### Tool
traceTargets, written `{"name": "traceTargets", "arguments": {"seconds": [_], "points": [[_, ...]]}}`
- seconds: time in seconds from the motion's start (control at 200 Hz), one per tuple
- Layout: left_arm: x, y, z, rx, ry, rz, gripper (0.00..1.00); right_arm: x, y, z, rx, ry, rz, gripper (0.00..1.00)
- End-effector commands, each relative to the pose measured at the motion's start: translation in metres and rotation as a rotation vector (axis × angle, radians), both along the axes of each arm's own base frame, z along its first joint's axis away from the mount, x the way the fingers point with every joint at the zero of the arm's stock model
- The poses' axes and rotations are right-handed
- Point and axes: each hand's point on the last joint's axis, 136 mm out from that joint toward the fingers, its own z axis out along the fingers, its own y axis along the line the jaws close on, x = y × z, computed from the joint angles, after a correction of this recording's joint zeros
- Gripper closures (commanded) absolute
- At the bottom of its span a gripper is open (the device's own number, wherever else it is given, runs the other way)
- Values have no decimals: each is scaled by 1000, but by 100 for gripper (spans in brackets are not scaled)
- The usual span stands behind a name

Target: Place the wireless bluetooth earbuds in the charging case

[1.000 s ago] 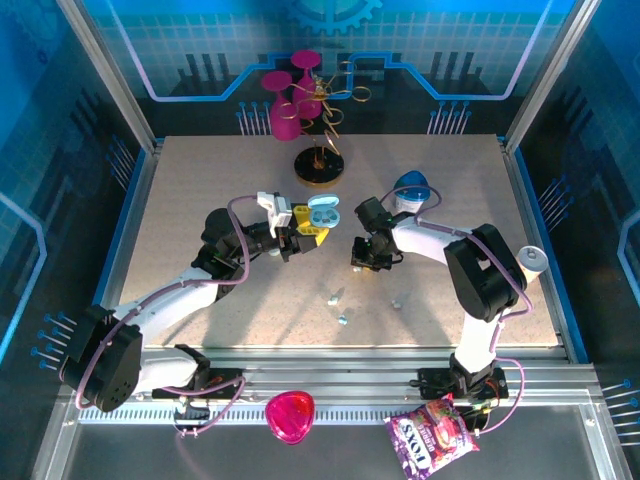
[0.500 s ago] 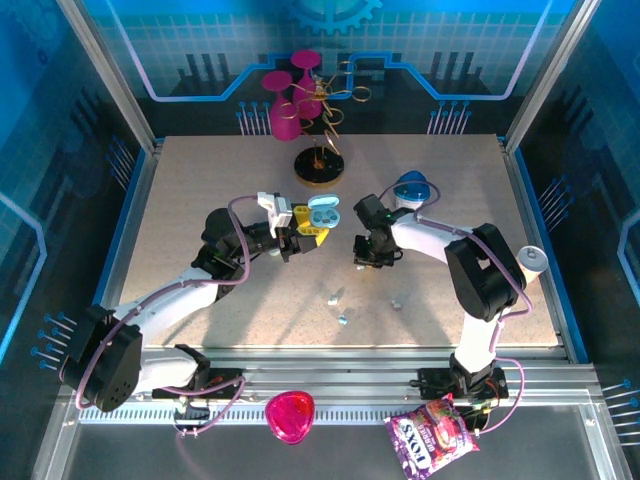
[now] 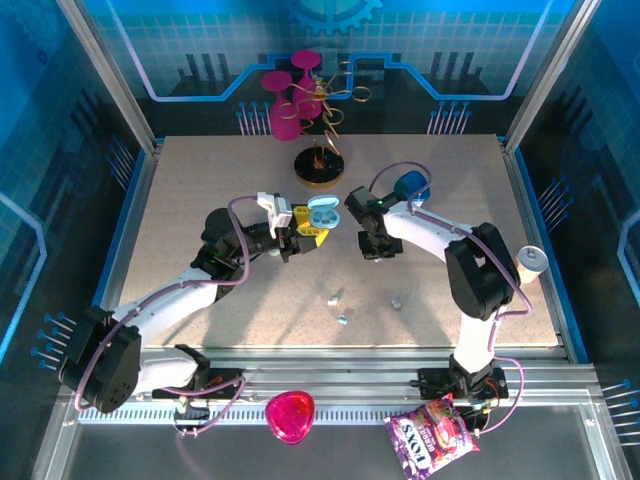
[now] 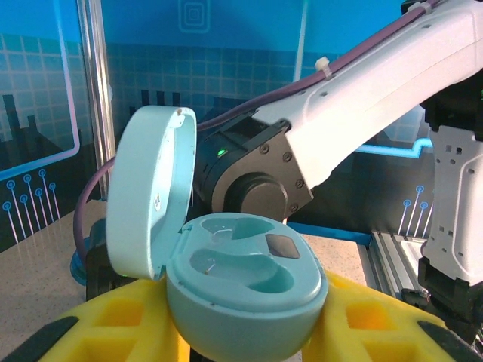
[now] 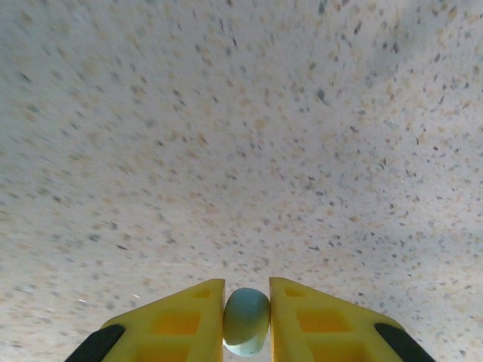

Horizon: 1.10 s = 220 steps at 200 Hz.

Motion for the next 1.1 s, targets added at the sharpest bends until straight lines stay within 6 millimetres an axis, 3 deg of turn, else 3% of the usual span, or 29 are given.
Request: {"name": "traceTargets", "arguments": {"seconds": [0.0,0.23,0.455,1.096], "points": [[-8,3,11,-6,-49,-14,73,-16,0,-16,-80,102,87,80],[-8,4,11,-4,-47,-12,73,-23,22,-31,9,148,140,78],[-8,3,13,-3,-45,-15,73,-26,32,-37,70,161,150,69],[-9,3,14,-5,-39,-19,73,-31,59,-21,421,143,104,66]]}}
